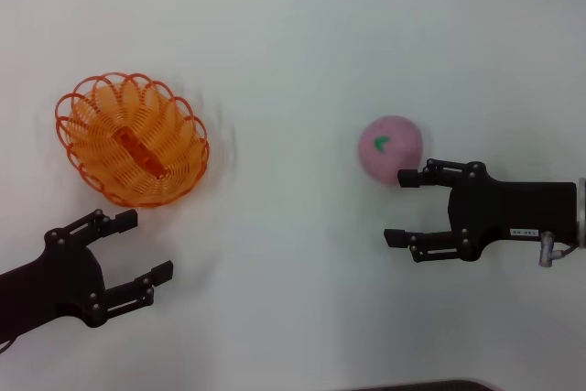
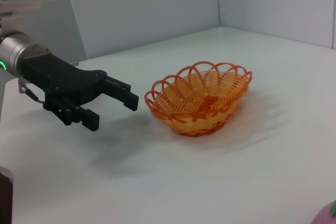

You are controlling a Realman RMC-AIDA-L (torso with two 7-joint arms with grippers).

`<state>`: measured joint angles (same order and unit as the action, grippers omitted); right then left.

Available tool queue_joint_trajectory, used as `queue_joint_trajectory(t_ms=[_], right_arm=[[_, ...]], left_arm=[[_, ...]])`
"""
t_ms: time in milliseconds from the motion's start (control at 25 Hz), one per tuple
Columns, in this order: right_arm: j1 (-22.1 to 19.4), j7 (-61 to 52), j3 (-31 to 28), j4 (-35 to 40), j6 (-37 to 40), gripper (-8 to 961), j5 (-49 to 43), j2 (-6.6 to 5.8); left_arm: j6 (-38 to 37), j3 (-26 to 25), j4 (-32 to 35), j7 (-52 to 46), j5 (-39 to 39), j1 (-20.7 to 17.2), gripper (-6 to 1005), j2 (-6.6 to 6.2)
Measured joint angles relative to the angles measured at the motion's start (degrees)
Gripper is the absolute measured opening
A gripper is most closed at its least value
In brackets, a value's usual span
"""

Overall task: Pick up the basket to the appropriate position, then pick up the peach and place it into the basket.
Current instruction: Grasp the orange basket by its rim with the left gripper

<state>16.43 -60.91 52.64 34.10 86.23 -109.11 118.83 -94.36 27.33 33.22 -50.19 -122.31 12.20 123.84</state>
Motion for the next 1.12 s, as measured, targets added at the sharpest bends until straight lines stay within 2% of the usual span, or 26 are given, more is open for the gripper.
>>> queue_joint_trajectory(t_ms=[520, 640, 800, 840, 1120], right_arm=[[0.08, -0.02, 0.0, 0.0, 0.0, 884, 0.17, 0.09], [0.09, -0.26, 0.0, 0.07, 0.0, 884, 0.17, 0.09], [0.12, -0.48, 0.0, 0.42, 0.01, 884, 0.14, 0.09], [0.14, -0.48, 0.0, 0.46, 0.01, 884, 0.13, 0.09], [0.26, -0.52, 0.0, 0.6, 0.25, 885, 0.12, 0.09]], left_arm=[[-0.67, -0.05, 0.15, -3.12, 0.22, -0.07, 819, -0.19], [-1.0, -0.07, 0.77, -8.11, -0.03, 0.13, 819, -0.52], [-2.11, -0.09, 2.84, -20.56, -0.22, 0.7, 820, -1.35], [-2.26, -0.1, 3.41, -26.03, -0.5, 1.19, 821, -1.98], [-2.77, -0.93, 3.59, -36.53, -4.0, 3.58, 821, -3.71]])
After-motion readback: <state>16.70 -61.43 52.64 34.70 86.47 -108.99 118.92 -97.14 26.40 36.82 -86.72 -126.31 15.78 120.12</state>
